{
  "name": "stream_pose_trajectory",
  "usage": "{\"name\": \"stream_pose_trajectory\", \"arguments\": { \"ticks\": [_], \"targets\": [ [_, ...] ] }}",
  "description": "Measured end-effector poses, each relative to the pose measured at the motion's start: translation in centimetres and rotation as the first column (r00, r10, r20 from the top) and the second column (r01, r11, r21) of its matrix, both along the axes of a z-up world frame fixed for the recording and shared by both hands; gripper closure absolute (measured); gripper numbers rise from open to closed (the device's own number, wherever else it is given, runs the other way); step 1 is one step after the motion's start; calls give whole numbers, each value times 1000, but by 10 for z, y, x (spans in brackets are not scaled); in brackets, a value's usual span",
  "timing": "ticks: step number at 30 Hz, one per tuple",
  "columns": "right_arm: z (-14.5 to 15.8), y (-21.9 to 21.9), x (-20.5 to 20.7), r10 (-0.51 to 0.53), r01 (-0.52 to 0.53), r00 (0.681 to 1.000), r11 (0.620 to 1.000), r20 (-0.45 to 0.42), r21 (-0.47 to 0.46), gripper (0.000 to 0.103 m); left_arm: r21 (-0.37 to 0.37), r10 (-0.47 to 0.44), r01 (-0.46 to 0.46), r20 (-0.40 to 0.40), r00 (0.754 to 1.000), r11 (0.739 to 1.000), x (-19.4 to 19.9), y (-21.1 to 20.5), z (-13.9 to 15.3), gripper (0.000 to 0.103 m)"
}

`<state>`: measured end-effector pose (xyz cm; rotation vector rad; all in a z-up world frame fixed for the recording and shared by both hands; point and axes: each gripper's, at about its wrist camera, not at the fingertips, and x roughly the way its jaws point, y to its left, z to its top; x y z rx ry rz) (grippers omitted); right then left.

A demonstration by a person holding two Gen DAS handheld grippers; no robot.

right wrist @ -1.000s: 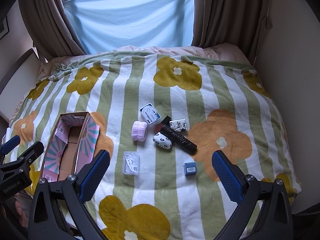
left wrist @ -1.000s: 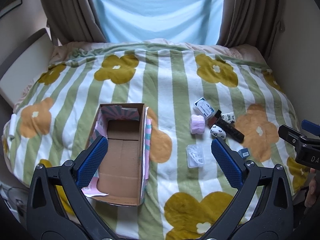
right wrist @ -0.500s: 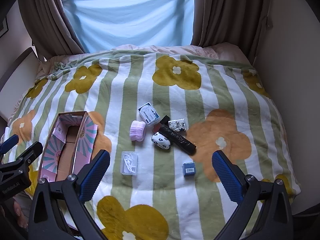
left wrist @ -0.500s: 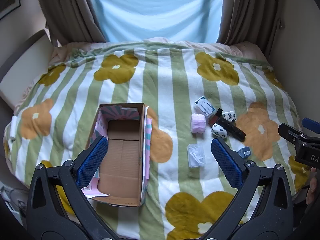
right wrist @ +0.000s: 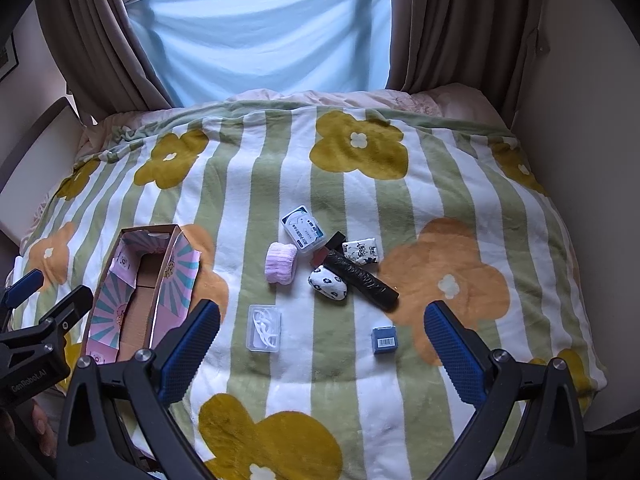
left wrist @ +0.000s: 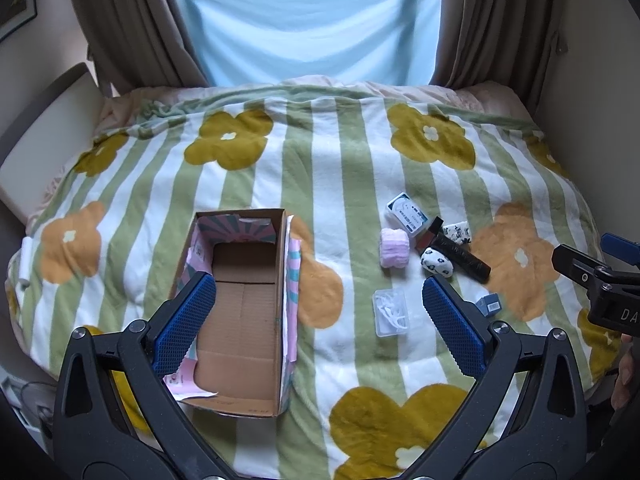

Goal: Organize objects

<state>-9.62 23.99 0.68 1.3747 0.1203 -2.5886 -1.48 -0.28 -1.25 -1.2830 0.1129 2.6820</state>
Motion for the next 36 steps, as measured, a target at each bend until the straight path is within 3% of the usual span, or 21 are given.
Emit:
{"name": "stream_pose_trajectory", "arguments": {
  "ticks": [36],
  "targets": [
    [-1, -1, -1, 13, -13, 1000, 1000, 6, -5, 1, 25, -57, 57, 10, 998, 998, -5, 1, 3, 1]
  ]
}}
